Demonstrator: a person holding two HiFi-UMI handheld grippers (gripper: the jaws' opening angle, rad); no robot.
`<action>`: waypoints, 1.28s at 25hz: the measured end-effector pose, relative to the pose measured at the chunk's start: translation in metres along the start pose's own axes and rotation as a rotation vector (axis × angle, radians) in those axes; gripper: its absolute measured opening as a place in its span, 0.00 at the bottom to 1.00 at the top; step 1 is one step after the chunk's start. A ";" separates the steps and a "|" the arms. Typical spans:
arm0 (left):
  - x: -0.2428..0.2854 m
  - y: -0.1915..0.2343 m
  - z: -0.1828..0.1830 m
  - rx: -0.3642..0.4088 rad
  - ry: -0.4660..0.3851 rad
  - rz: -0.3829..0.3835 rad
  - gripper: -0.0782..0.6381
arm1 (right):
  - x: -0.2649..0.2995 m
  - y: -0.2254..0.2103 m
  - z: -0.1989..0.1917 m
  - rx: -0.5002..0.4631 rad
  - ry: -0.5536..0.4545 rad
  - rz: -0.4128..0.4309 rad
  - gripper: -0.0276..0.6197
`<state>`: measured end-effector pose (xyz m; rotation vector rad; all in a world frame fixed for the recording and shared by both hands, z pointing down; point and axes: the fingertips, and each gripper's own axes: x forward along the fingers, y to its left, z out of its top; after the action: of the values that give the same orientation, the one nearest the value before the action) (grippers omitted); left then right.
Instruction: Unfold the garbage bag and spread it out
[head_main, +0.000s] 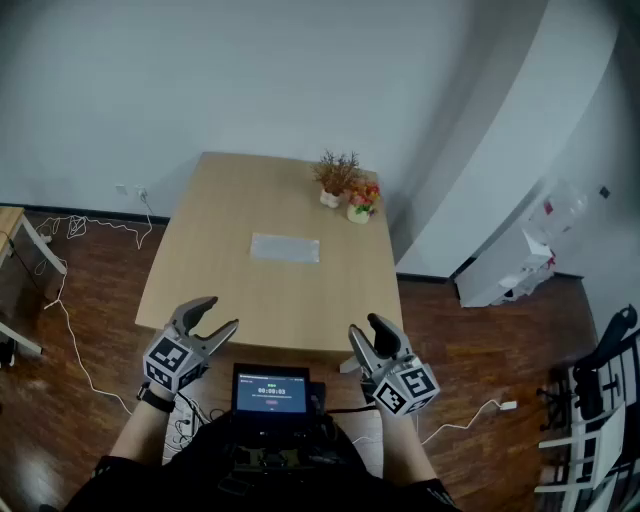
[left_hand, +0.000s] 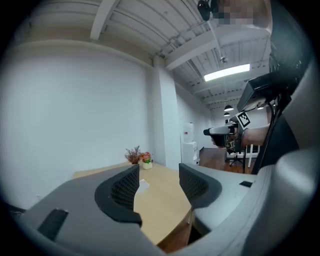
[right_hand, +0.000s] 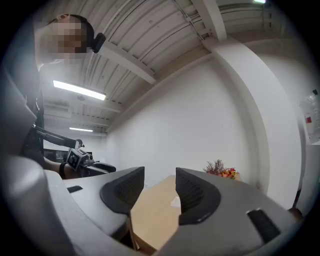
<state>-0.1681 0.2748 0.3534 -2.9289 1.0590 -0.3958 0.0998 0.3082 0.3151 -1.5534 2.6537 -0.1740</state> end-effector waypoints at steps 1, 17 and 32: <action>0.001 -0.001 0.002 -0.003 0.000 0.005 0.46 | -0.001 0.000 0.001 -0.002 -0.003 0.004 0.40; 0.021 -0.023 -0.003 -0.023 0.021 0.035 0.46 | -0.011 -0.020 -0.005 -0.006 -0.001 0.077 0.40; 0.095 0.030 0.000 -0.021 0.017 -0.006 0.46 | 0.053 -0.069 0.000 -0.013 0.002 0.043 0.38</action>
<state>-0.1165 0.1919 0.3735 -2.9531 1.0635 -0.4132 0.1335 0.2284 0.3240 -1.4995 2.6927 -0.1566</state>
